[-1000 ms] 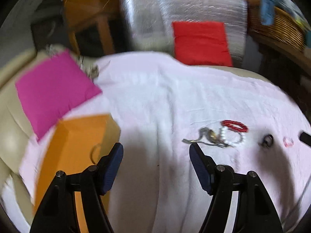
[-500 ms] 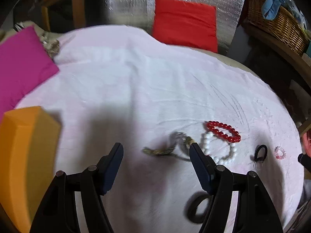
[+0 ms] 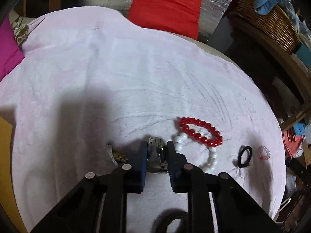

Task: Organize jewelry
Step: 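Close the left tool on the gold watch and lift it, then grasp the pink crystal bracelet with the right tool while the left tool holds the watch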

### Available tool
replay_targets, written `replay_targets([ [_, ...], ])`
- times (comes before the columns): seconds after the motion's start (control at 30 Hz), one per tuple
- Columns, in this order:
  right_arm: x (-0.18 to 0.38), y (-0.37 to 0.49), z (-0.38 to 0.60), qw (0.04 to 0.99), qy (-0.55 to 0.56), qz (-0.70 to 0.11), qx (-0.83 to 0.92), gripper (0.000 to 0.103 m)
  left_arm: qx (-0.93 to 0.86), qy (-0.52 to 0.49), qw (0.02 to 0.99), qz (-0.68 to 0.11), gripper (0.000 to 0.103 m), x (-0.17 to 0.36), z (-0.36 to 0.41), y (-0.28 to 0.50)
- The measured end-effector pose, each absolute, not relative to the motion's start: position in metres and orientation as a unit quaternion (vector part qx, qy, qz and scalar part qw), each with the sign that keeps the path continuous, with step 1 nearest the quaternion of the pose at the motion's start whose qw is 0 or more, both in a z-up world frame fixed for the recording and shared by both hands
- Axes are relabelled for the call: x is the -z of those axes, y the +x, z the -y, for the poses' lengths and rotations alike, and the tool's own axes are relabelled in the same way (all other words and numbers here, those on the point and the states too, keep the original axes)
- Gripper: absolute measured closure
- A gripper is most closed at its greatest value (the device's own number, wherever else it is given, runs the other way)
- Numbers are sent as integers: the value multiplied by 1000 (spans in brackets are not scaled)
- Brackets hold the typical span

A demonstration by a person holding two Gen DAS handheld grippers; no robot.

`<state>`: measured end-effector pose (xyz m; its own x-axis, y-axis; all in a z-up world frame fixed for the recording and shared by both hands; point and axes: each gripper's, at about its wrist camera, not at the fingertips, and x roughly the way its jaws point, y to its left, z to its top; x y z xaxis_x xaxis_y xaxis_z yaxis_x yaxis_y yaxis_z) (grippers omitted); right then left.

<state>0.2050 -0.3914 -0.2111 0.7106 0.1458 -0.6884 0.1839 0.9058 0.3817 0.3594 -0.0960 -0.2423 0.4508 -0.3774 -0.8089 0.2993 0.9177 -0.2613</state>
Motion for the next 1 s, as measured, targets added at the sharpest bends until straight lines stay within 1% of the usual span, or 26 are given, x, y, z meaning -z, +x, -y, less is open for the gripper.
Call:
replay_targets([
  [0.07,210,204,393,901,216,-377,14,52,203,-44,850,-483,87,241,95,356],
  [0.2,208,202,403,900,227,-370,26,52,208,-58,858,-466,87,227,86,347],
  [0.37,208,198,419,894,254,-366,35,52,219,-79,873,-428,87,195,67,328],
  [0.57,206,192,445,887,285,-359,50,52,232,-76,888,-389,87,167,55,305],
  [0.77,225,201,466,862,316,-390,67,52,245,-66,891,-376,87,160,54,297],
  [0.97,245,230,454,847,294,-435,85,58,259,-58,892,-366,87,151,55,281],
  [1.0,249,235,453,845,289,-442,90,62,261,-56,892,-364,87,150,55,278],
])
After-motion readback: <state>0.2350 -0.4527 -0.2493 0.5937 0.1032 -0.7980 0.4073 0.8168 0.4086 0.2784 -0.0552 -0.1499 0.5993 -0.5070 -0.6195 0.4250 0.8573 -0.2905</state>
